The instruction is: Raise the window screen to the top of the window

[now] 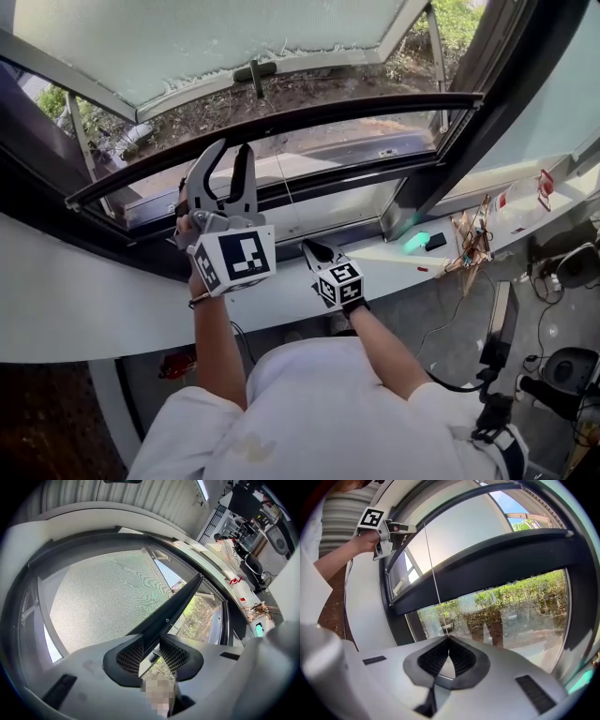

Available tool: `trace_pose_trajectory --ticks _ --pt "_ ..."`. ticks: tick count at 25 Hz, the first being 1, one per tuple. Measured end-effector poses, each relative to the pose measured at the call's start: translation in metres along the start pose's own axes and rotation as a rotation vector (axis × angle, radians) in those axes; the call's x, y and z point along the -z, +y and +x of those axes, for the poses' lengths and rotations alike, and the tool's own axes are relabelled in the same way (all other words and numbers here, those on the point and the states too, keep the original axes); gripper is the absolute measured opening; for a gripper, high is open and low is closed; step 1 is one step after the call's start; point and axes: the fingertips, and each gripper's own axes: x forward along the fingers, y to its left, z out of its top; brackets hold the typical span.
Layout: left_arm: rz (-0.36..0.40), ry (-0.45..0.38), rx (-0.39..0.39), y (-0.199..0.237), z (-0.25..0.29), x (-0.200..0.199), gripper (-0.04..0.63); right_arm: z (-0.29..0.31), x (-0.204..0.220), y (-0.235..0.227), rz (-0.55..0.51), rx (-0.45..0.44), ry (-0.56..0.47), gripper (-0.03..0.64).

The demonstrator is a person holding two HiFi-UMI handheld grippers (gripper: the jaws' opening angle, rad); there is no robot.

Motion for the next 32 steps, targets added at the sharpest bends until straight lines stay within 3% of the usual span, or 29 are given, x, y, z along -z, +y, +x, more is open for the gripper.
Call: trace_pose_trajectory --ticks 32 --pt "0.018 -0.081 -0.043 0.03 0.011 -0.035 0.089 -0.005 -0.049 0.004 -0.034 -0.001 -0.102 0.003"
